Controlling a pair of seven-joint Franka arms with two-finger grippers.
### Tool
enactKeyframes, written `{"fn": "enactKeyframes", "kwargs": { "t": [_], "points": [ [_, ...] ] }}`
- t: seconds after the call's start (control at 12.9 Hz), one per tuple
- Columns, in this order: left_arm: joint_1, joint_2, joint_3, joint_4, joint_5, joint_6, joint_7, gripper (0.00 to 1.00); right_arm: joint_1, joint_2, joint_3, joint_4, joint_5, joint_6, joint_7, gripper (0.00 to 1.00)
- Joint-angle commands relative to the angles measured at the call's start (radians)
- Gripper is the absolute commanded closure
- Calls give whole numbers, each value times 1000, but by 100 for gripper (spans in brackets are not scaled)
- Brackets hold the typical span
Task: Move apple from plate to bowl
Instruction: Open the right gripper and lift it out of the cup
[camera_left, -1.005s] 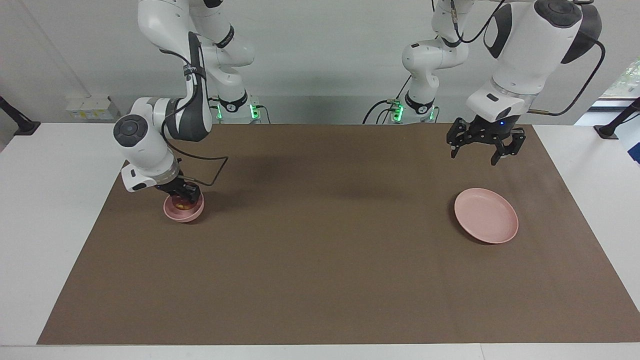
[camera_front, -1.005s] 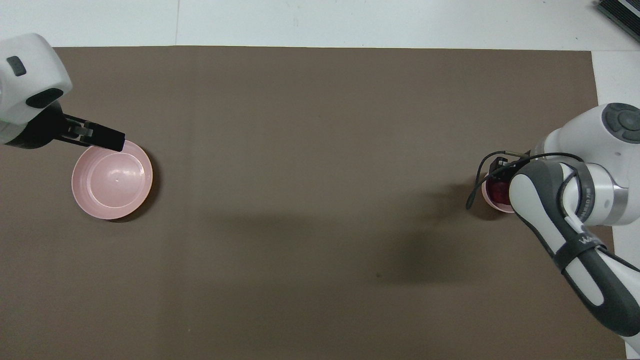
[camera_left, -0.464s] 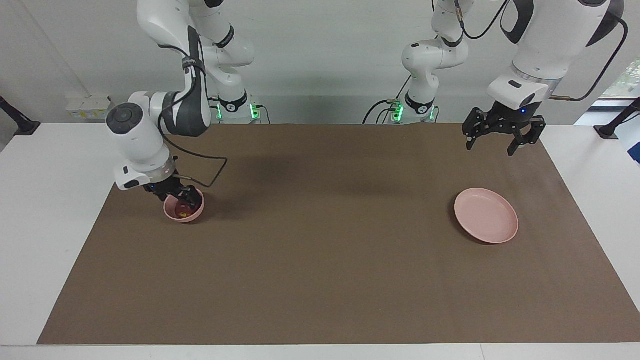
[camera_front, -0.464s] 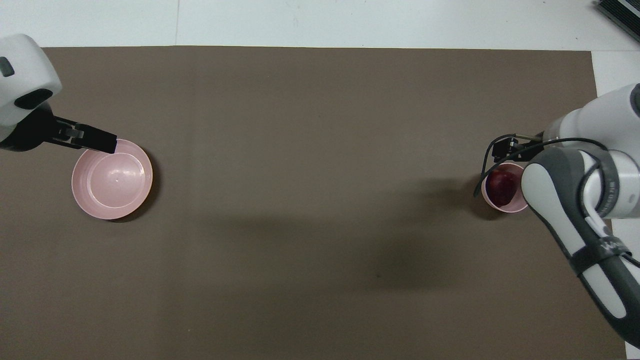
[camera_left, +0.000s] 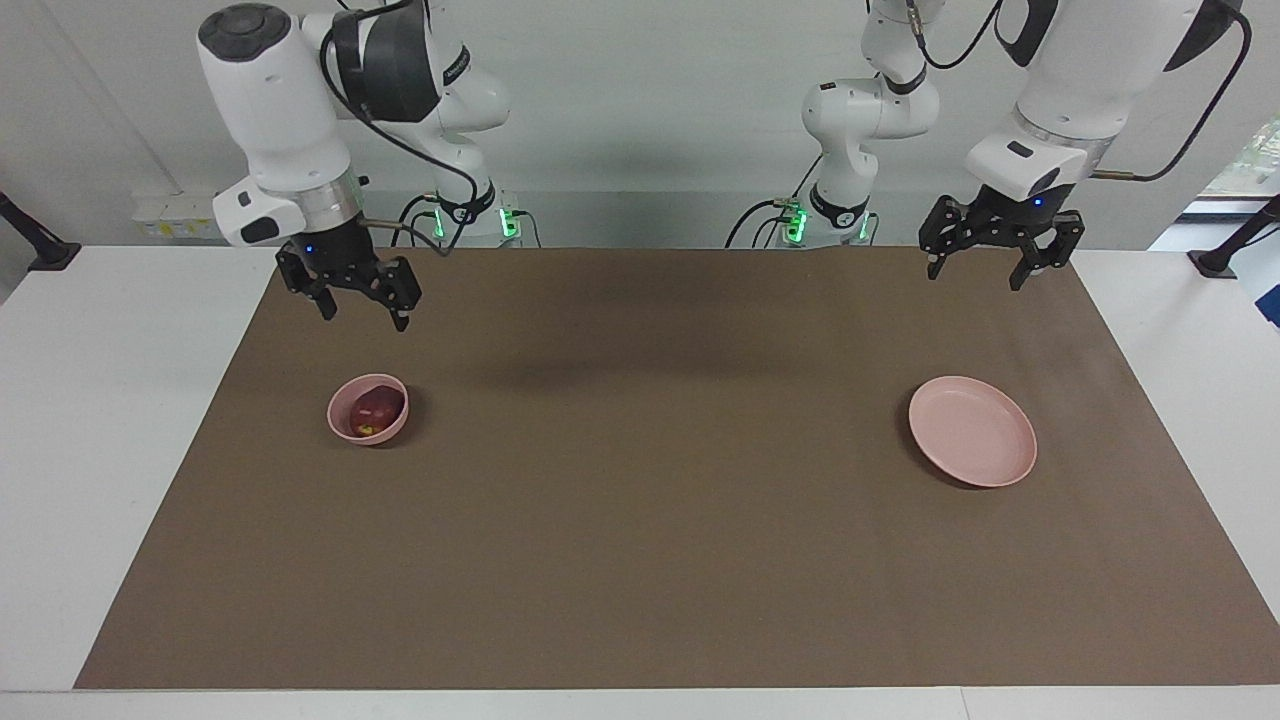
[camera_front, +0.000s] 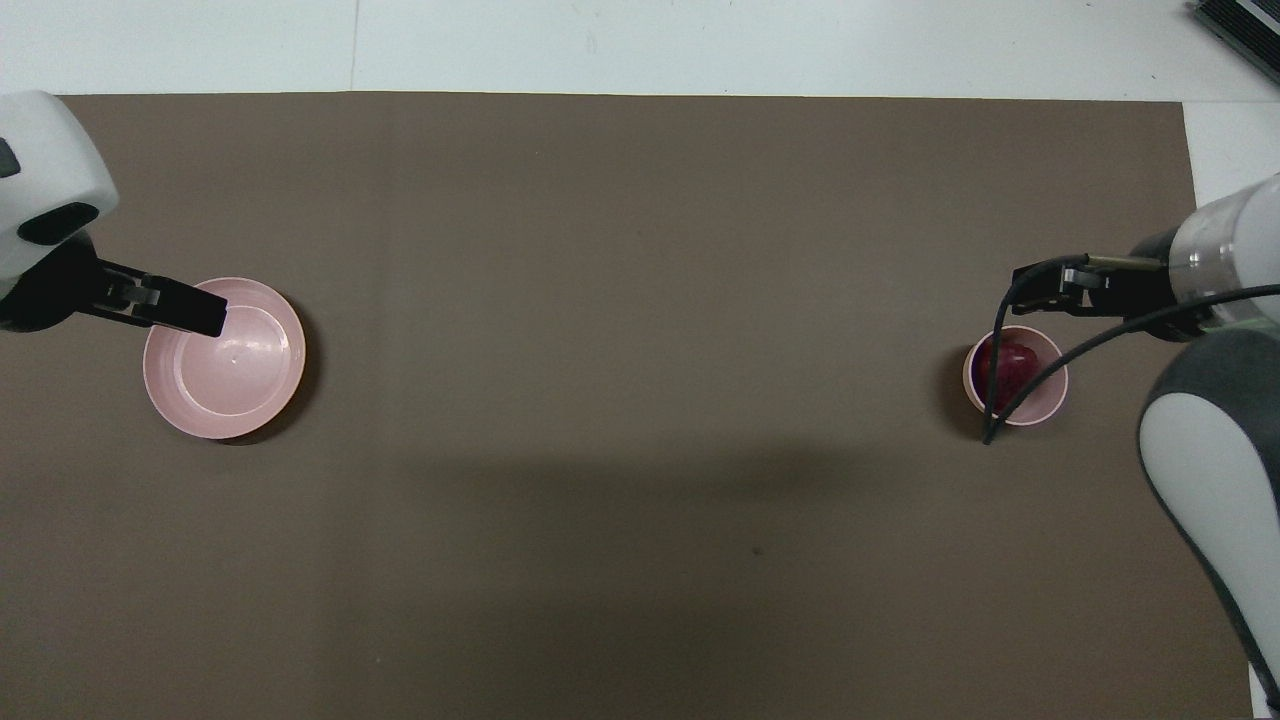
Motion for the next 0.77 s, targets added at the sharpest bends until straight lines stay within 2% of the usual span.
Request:
{"fn": "enactKeyframes", "kwargs": {
  "t": [0.0, 0.08, 0.23, 0.39, 0.7],
  "points": [
    [-29, -34, 37, -31, -15, -15, -25, 0, -14, -13, -5, 153, -2, -193, -70, 0],
    [-14, -34, 35, -34, -29, -17, -22, 0, -17, -13, -12, 210, 1, -264, -96, 0],
    [-5, -42, 37, -37, -31, -12, -11, 0, -17, -39, -7, 229, 1, -355, -99, 0],
    [-6, -39, 39, -32, -32, -4, -14, 0, -34, -103, -25, 133, 29, -334, -107, 0],
    [-6, -42, 40, -32, -32, -32, -16, 0, -42, -104, -30, 131, 33, -314, -134, 0]
  ]
}}
